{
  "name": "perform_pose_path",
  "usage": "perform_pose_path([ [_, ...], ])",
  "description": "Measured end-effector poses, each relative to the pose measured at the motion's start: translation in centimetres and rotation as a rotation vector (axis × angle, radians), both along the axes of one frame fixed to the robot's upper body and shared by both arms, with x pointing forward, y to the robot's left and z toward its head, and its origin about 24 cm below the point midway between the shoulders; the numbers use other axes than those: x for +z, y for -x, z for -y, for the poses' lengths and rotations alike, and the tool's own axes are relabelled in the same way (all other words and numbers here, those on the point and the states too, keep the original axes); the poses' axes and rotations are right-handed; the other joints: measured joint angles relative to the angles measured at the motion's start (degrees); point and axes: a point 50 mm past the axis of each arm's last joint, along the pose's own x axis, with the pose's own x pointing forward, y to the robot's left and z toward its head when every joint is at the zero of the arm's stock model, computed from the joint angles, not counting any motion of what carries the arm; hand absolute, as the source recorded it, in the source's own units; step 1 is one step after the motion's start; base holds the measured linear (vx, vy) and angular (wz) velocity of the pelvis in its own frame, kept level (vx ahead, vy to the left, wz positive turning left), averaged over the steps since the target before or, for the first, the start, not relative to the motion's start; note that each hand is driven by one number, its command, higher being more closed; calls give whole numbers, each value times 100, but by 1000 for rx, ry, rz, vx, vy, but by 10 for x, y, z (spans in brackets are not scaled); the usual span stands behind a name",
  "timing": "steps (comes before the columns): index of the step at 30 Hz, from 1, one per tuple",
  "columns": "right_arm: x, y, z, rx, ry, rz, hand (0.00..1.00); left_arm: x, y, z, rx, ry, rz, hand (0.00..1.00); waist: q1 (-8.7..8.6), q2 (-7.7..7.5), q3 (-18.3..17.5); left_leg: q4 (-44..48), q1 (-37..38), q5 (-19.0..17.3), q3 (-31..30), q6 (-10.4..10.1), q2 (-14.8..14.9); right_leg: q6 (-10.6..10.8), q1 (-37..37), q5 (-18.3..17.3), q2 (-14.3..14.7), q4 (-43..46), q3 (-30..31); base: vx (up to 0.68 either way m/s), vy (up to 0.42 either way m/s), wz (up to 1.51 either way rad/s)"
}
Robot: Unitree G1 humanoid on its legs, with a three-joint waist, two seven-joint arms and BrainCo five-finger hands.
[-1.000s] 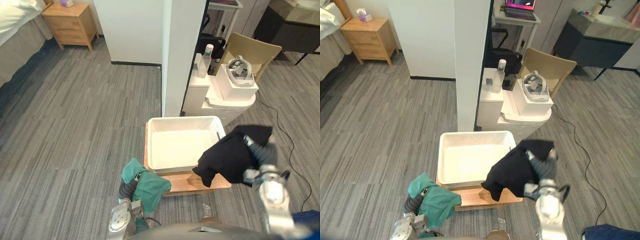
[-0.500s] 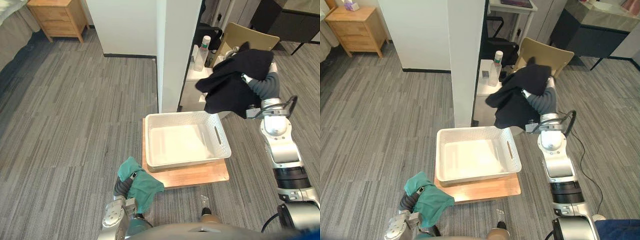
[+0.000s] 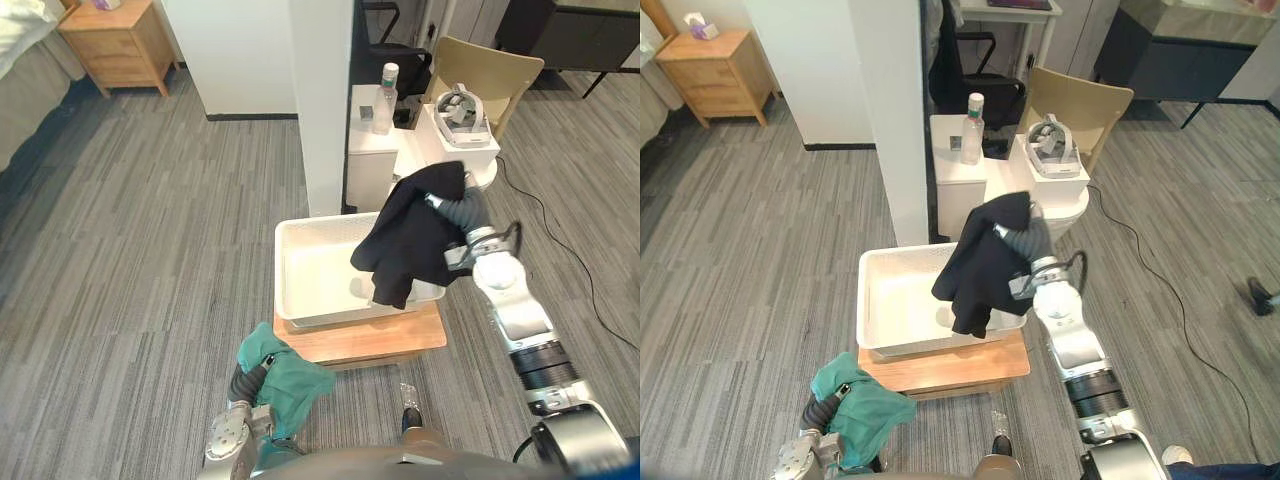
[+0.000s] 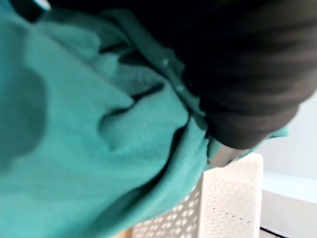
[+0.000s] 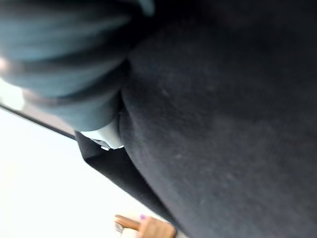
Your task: Tidy the bed and pick cloth on bed and put in laundry
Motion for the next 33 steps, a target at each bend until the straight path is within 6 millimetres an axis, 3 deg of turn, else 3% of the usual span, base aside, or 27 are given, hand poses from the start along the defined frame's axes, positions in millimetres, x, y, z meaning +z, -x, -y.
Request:
perform_pose_path([
  [2, -21, 3, -4, 2, -2, -84, 100, -1, 1, 3, -7, 8, -7, 100, -17, 66, -14, 2, 1, 42, -4, -54, 115, -49, -24, -13, 113, 28, -11, -53, -87, -3],
  [6, -64, 12, -9, -29, -5, -257, 100, 1, -5, -1, -24, -6, 10, 100, -6, 54, 3, 3, -29, 38, -125, -80, 166, -96, 15, -16, 160, -46, -134, -45, -29, 11],
  [9, -75, 15, -17, -29, -25, -305, 100, 4, -10, -9, -40, -33, 23, 100, -13, 104, 36, 4, -161, 38, -192, -55, 106, -104, 1, 40, 110, -151, -215, 11, 16, 13],
  [13, -84, 15, -18, -39, -23, -351, 100, 9, -19, -12, -39, -44, 52, 100, 53, 280, 191, 6, -265, 37, -260, -27, 7, -33, -11, 86, 18, -225, -289, 37, 22, 9],
  [17, -84, 9, -22, -43, -23, -360, 100, 12, -26, -13, -37, -47, 76, 100, 74, 426, 282, 38, -516, 63, -266, -1, -16, -23, -214, 130, 0, -243, -282, 65, 4, -1],
  [21, -82, 4, -29, -40, -32, -359, 100, 14, -31, -9, -40, -37, 94, 100, 107, 446, 302, 42, -610, 86, -281, 20, -8, -40, -299, 148, 3, -243, -278, 53, -10, 0],
  [28, -58, -18, -47, 3, -7, -288, 100, 29, -58, -3, -57, -38, 203, 100, 152, 467, 638, 41, -998, 189, -430, 68, 3, -58, -608, 196, 13, -176, -351, -49, -10, 8],
  [33, -52, -30, -51, 5, 39, -287, 100, 34, -66, -3, -52, -31, 233, 100, 391, 412, 853, 37, -1043, 229, -479, 89, 0, -57, -676, 197, 5, -86, -360, -48, -5, 5],
])
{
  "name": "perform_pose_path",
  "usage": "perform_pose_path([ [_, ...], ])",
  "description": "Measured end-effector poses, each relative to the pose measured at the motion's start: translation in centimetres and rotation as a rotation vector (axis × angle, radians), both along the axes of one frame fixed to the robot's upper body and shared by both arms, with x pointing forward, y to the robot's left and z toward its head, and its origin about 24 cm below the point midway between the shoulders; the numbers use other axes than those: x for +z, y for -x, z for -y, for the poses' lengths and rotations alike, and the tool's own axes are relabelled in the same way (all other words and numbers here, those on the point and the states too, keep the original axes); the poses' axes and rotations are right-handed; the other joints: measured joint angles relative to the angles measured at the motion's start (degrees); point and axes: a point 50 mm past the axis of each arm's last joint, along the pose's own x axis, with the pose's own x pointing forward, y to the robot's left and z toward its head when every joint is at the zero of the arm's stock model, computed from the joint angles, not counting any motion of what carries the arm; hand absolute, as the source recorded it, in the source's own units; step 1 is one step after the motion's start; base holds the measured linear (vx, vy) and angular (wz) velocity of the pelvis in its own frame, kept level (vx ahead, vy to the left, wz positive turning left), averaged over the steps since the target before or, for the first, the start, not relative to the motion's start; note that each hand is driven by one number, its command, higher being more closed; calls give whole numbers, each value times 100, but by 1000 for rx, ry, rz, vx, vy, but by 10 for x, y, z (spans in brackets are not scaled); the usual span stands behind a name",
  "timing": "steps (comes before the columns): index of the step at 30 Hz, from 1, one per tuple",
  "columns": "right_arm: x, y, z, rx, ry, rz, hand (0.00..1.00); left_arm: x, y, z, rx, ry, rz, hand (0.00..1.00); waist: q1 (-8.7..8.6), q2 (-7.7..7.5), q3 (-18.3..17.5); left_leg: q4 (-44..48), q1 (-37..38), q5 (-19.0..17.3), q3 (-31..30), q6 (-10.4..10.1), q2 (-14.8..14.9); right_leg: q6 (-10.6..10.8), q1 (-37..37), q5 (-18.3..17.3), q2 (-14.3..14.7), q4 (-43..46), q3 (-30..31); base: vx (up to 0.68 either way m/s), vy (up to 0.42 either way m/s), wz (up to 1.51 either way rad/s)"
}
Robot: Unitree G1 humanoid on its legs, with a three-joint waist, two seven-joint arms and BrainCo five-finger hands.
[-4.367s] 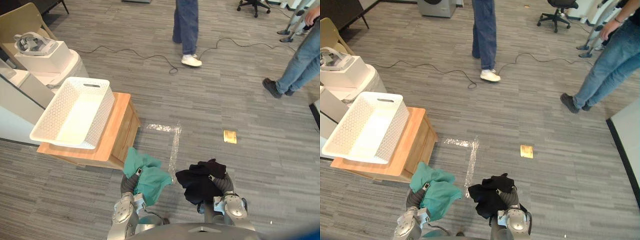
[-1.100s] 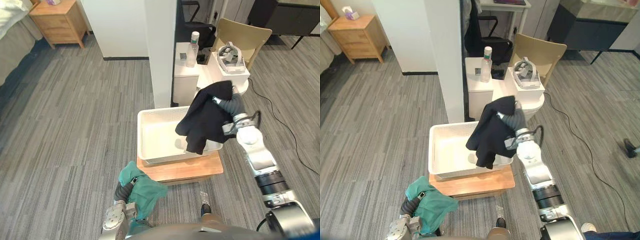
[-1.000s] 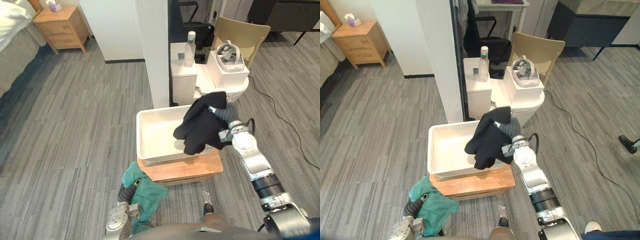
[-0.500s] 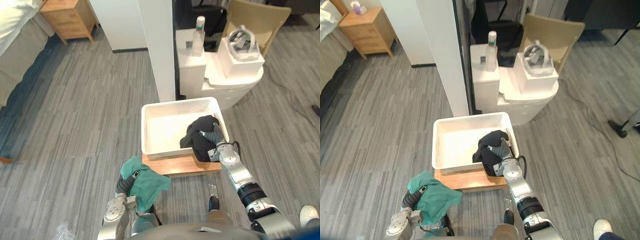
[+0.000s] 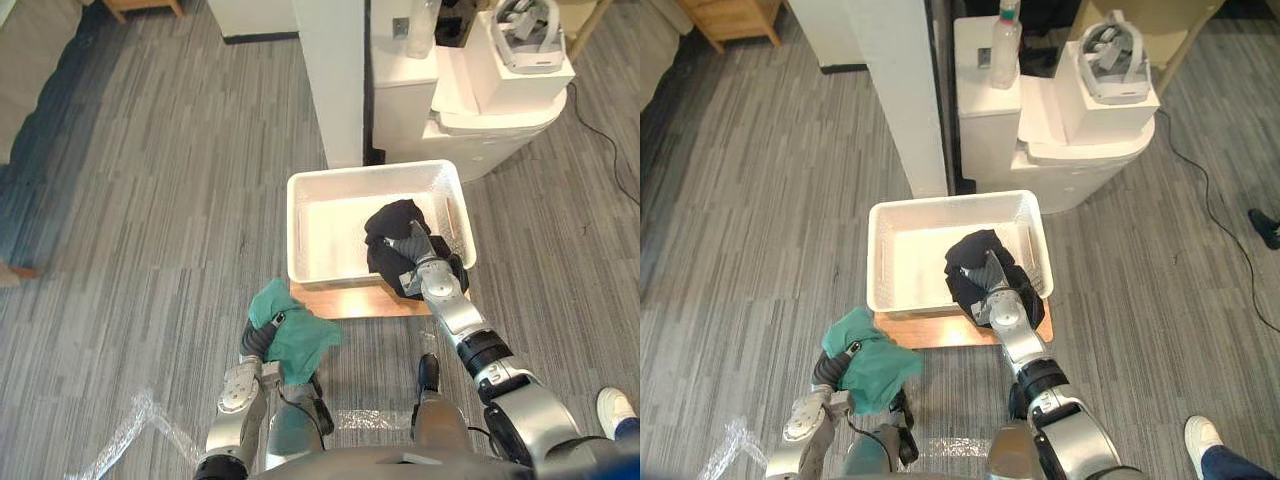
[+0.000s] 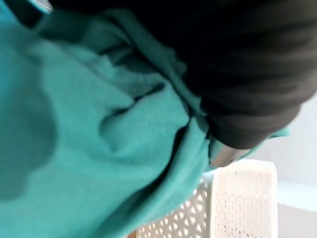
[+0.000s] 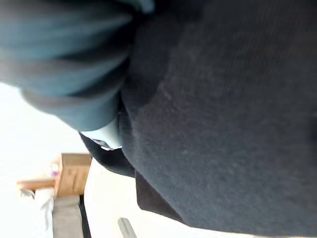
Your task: Tidy the bed and pick cloth on bed and put in laundry
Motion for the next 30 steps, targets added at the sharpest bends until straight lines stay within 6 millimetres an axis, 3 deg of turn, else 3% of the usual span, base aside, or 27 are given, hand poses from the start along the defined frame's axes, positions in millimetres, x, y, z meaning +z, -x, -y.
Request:
perform_pose_path([
  [6, 17, -17, -3, -2, 22, 27, 100, 6, -7, -1, 23, 20, 30, 100, 62, -58, 158, 2, -188, 71, -119, 24, -14, 3, -104, 28, -10, 7, -106, -14, -6, 9],
  [7, 18, -17, -3, -4, 21, 29, 0, 6, -8, -2, 26, 19, 31, 100, 73, -59, 158, 2, -204, 72, -130, 26, -14, 3, -109, 28, -10, 6, -120, 14, -7, 4],
  [18, 26, -29, 6, -35, 57, 23, 0, 24, -27, -1, 35, 29, 126, 100, 73, -16, 197, 3, -355, 171, -249, 33, -10, -3, -190, 32, -6, 61, -238, 1, -5, 5],
  [25, 25, -27, 4, -11, 96, 30, 0, 14, -28, -7, 74, 17, 75, 100, 61, -31, 203, -26, -109, 164, -140, 23, 44, -11, -7, 36, 41, 64, -158, -14, -8, -5],
  [30, 21, -15, 1, 8, 66, 56, 0, 9, -25, -10, 79, 9, 47, 100, 59, -150, 212, -30, 149, 99, -90, -31, 85, -40, 183, 34, 89, 17, -88, -4, -24, -11],
])
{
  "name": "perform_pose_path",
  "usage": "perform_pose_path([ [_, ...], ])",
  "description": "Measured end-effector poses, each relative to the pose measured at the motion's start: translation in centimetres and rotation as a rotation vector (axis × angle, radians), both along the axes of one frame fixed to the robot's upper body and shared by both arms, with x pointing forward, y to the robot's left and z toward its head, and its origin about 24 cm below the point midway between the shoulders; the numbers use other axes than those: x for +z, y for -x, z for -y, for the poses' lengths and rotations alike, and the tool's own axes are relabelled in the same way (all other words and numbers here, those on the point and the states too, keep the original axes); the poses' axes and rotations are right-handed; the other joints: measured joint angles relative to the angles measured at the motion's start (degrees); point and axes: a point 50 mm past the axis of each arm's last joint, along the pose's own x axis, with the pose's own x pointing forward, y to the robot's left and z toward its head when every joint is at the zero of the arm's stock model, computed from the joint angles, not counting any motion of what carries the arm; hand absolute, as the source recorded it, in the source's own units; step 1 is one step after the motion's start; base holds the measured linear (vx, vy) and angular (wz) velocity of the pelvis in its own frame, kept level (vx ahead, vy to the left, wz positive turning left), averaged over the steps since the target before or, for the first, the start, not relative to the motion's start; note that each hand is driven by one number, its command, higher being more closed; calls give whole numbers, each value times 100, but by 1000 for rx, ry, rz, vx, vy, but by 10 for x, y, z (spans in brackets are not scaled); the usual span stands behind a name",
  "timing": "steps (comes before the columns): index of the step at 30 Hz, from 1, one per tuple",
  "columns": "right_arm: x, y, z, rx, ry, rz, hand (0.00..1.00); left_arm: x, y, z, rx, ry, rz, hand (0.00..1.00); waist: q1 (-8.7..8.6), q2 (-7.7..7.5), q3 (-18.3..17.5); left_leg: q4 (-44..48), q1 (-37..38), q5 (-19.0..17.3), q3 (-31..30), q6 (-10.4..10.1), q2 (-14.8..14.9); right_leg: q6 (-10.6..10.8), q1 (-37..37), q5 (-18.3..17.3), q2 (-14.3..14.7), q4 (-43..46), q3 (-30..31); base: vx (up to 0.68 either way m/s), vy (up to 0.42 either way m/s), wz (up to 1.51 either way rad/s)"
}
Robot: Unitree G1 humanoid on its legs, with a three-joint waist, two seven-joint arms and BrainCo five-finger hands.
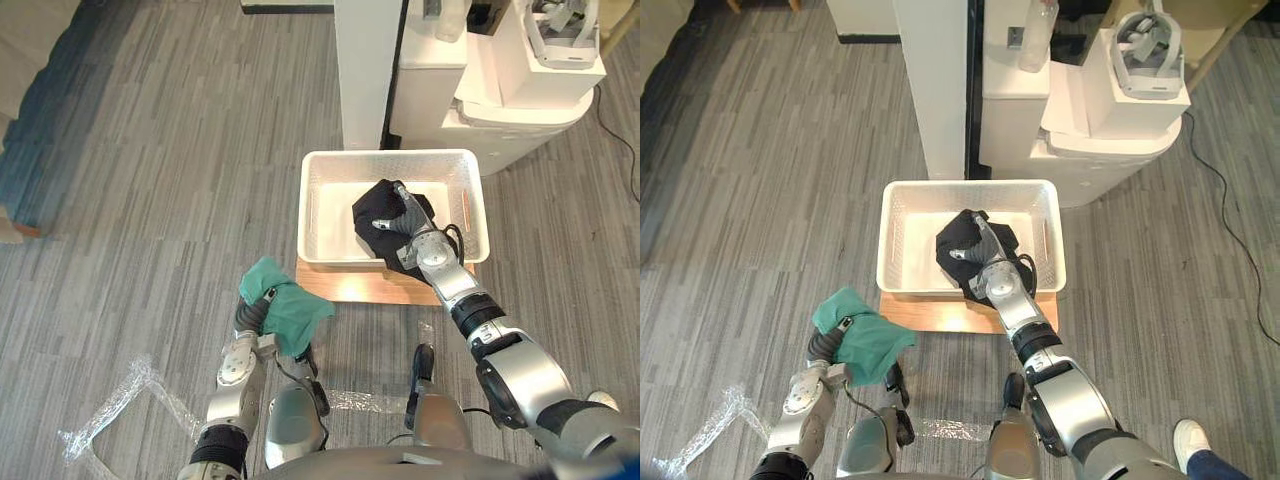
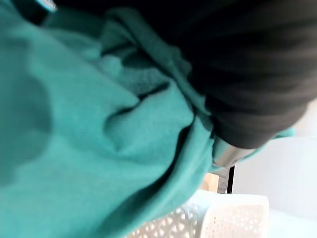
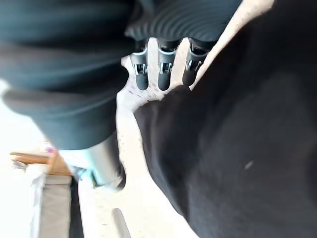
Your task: Tidy the bed and pick cloth on bed and put in laundry
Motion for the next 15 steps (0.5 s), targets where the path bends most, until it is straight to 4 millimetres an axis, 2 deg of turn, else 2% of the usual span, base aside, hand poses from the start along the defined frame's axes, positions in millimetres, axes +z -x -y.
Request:
perform_pose_path([
  [4, -14, 14, 4, 0, -18, -26, 0, -4, 4, -6, 29, -2, -32, 100, -29, -137, -85, 1, 109, -40, 10, -28, -6, 2, 136, 0, 0, -76, 4, 24, -10, -2],
  [9, -16, 35, 10, -16, -86, 9, 0, -8, 11, -13, 66, -4, -56, 100, -46, -281, -261, 21, 160, -77, 67, -52, -7, 14, 208, 9, 1, -181, 34, 55, -15, -3],
  [11, -29, 50, 19, -49, -102, -22, 0, -11, 19, -19, 98, -6, -74, 100, -53, -339, -457, 28, 172, -84, 117, -62, -8, 15, 208, 10, 1, -214, 66, 77, -18, -10],
  [15, -54, 85, 60, -219, -118, -82, 0, 0, 26, -27, 141, -43, -33, 100, -169, -356, -736, 27, 195, -84, 140, -62, -5, 16, 214, 10, 2, -223, 95, 25, -9, -4],
])
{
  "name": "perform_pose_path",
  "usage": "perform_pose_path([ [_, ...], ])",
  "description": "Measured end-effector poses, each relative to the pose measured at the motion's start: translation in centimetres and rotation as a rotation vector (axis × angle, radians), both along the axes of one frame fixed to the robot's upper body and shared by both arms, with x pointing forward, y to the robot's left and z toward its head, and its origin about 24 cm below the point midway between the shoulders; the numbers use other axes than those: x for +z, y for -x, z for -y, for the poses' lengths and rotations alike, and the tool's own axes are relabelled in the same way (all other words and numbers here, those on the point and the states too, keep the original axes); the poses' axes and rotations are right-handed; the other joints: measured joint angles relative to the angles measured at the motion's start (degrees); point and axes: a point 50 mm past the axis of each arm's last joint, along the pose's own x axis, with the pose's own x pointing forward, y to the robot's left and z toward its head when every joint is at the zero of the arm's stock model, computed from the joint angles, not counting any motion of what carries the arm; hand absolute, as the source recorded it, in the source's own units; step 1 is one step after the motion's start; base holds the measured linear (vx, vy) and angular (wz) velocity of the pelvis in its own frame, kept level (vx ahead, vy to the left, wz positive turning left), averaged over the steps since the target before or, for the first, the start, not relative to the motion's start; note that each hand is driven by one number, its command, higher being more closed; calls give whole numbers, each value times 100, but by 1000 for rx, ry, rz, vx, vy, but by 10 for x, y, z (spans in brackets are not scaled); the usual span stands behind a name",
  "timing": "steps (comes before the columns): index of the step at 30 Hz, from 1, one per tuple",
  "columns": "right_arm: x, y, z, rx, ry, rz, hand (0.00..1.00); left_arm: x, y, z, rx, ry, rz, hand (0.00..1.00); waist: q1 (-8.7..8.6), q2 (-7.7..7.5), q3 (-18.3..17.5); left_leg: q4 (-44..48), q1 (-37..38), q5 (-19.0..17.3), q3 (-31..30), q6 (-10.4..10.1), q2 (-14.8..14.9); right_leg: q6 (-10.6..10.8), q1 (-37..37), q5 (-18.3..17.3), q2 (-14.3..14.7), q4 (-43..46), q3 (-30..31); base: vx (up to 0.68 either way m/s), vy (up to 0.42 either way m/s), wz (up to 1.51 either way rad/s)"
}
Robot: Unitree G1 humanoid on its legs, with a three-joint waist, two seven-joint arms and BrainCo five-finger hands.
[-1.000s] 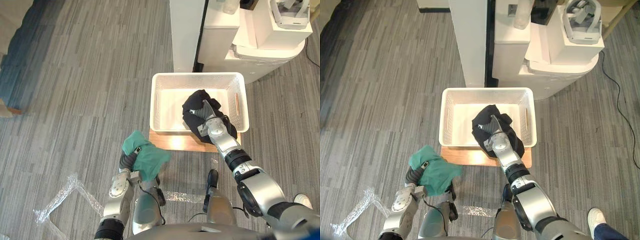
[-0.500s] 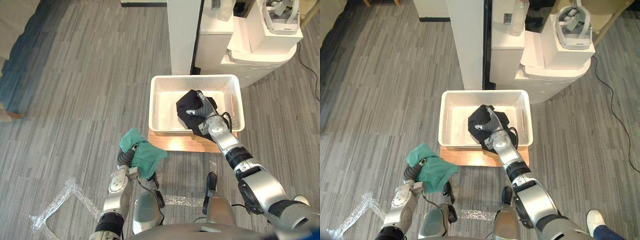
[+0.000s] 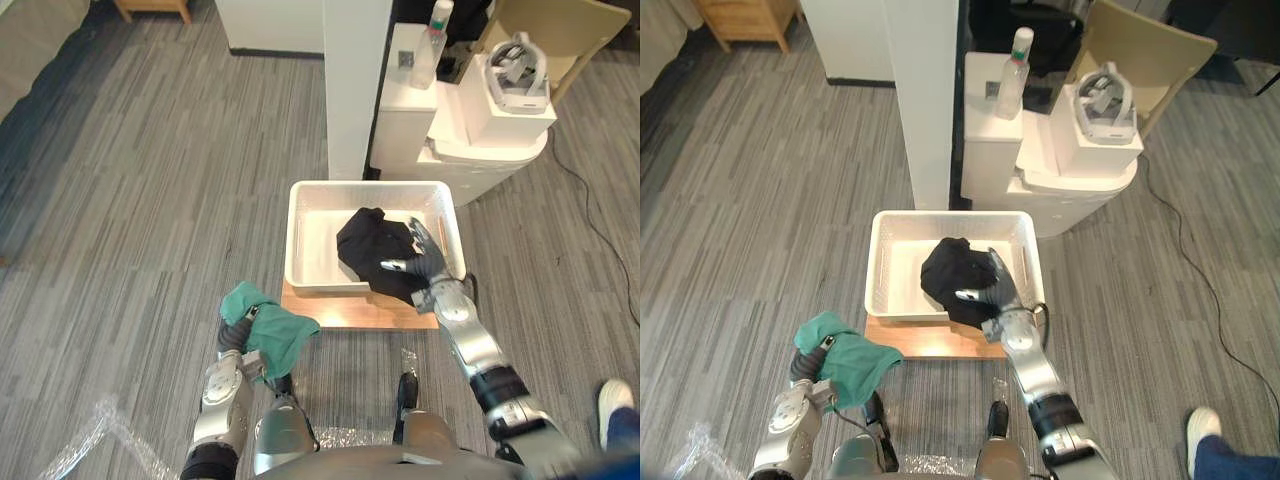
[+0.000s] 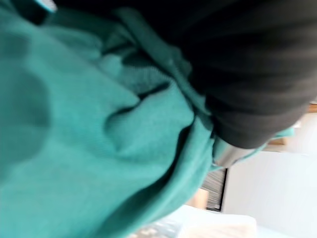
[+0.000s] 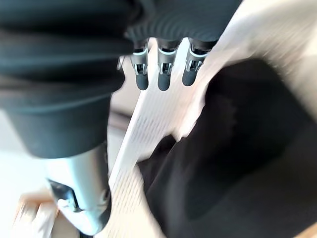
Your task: Tidy the bed and pick cloth on bed and put in laundry
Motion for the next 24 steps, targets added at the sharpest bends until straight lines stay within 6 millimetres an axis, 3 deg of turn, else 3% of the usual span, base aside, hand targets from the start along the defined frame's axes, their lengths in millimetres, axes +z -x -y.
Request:
perform_pose_path([
  [4, -22, 33, 31, -117, 39, -85, 0, 17, -5, -2, 6, -51, 67, 100, -79, 21, -164, -27, 62, -41, 17, -12, 9, 21, 19, 20, 8, 7, 70, -53, -6, -5],
  [7, -32, 52, 40, -162, 54, -128, 0, 25, -6, -8, 30, -85, 96, 100, -196, 5, -274, -29, 101, -88, 45, -55, 2, 32, 29, 31, 0, 2, 108, -67, 2, -6],
  [13, -48, 92, 63, -371, 22, -197, 0, 35, 1, -7, 140, -73, 141, 100, -251, 43, -499, -30, 248, -90, 263, -43, 5, 28, 33, 78, 1, 20, 254, -10, -3, -16],
  [17, -76, 130, 56, -466, -35, -333, 0, 50, -3, 1, 203, -40, 220, 100, -322, 137, -675, -32, 434, -135, 447, -52, 44, 28, 108, 45, 14, 70, 301, 14, -8, -13],
  [19, -100, 155, 48, -496, -65, -471, 0, 57, -4, 0, 238, -38, 262, 100, -317, 161, -771, -32, 516, -163, 511, -80, 94, 3, 118, 11, 60, 129, 353, 10, -16, -12],
  [23, -137, 211, 38, -549, -97, -739, 0, 61, -8, 2, 258, -42, 280, 100, -315, 137, -880, -33, 615, -184, 567, -106, 147, -21, 177, -25, 101, 175, 370, 8, -5, -3],
  [24, -140, 216, 39, -561, -99, -762, 0, 61, -8, 2, 256, -47, 280, 100, -315, 129, -886, -33, 628, -186, 569, -106, 145, -20, 192, -27, 97, 176, 369, 15, -2, -5],
])
